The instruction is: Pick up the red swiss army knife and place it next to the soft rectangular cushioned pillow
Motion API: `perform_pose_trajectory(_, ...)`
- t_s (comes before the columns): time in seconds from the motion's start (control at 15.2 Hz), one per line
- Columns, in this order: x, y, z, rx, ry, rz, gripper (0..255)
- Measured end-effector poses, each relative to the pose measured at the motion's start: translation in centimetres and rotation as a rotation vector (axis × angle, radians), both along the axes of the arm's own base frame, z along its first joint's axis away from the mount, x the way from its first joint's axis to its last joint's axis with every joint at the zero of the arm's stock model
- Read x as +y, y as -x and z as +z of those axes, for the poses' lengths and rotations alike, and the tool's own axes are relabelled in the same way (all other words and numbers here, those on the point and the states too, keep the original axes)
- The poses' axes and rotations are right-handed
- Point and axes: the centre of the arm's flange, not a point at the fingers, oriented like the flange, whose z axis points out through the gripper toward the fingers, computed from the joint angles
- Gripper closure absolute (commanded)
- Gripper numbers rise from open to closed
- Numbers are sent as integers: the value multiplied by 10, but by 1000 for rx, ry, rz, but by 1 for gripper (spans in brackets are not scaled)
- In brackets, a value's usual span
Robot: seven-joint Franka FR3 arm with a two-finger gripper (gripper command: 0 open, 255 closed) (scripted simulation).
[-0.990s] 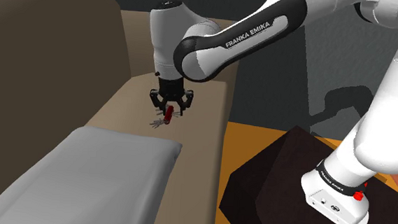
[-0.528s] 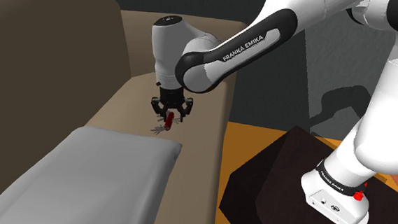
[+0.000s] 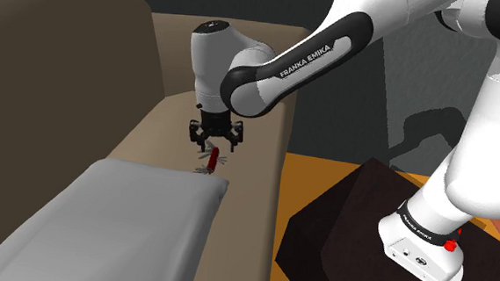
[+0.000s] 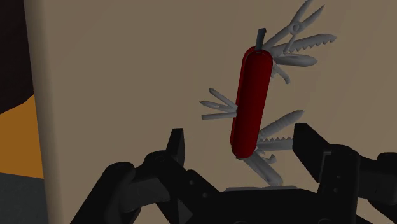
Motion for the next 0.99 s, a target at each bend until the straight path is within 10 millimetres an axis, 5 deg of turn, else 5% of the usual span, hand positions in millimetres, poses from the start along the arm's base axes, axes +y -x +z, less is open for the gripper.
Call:
perform_pose_trajectory(0.26, 0, 0, 0, 0, 0, 0, 0)
perform_pose_trajectory(0.59, 1, 3, 45, -1, -1, 0, 0)
perform_pose_trajectory(0.99, 1, 2, 50, 0, 0, 0, 0)
